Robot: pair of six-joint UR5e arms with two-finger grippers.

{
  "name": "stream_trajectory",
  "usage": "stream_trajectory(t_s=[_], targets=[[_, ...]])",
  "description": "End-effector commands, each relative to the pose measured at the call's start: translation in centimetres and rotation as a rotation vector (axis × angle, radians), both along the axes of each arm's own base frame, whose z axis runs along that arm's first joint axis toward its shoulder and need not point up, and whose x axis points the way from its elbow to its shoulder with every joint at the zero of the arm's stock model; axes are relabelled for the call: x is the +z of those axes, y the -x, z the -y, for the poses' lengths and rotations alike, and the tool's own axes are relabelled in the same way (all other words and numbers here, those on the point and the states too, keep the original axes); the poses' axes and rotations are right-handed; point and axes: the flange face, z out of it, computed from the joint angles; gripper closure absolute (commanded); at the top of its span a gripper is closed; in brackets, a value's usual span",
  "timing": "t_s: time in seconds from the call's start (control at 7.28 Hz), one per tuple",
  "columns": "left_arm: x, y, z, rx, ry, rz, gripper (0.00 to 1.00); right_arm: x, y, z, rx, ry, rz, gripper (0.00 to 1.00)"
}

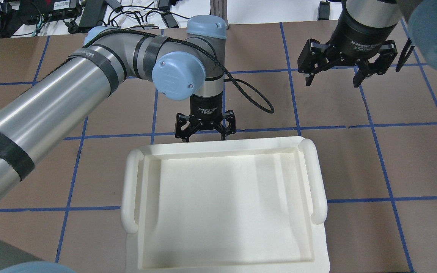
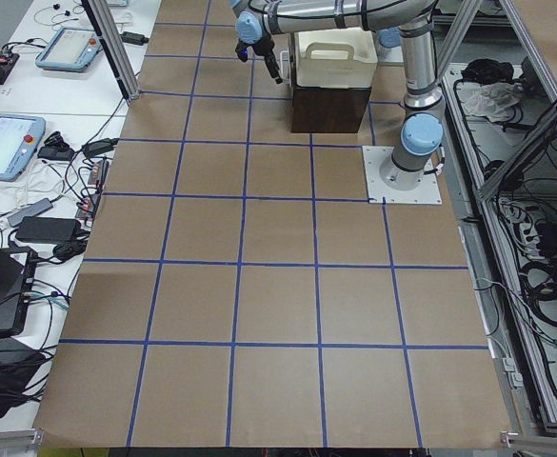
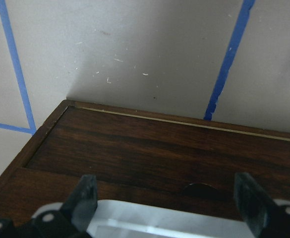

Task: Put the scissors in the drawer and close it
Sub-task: 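Lift the left gripper up from the closed drawer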

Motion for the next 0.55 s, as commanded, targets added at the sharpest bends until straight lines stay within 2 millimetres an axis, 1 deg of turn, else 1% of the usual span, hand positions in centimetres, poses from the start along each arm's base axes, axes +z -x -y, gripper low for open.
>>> stream_trajectory(t_s=[0.0,0.14,0.27,0.41], targets=[[1.6,-0.9,2.5,0.057,0.119,-0.04,0.0,0.0,-0.1,0.0,0.004,0.001,0.0,0.0],[4.1,-2.6,4.2,0.088,0.215,-0.062,0.0,0.0,0.0,-0.1,0.003,-0.004,0.0,0.0],[8.0,-4.0,4.7,0.091,0.288,-0.069,0.0,-0.1,0.0,-0.1,0.003,-0.004,0.0,0.0],[12.6,-5.4,3.9,0.093,0.37,-0.04,0.0,-0.1,0.0,-0.1,0.003,-0.007,0.0,0.0]])
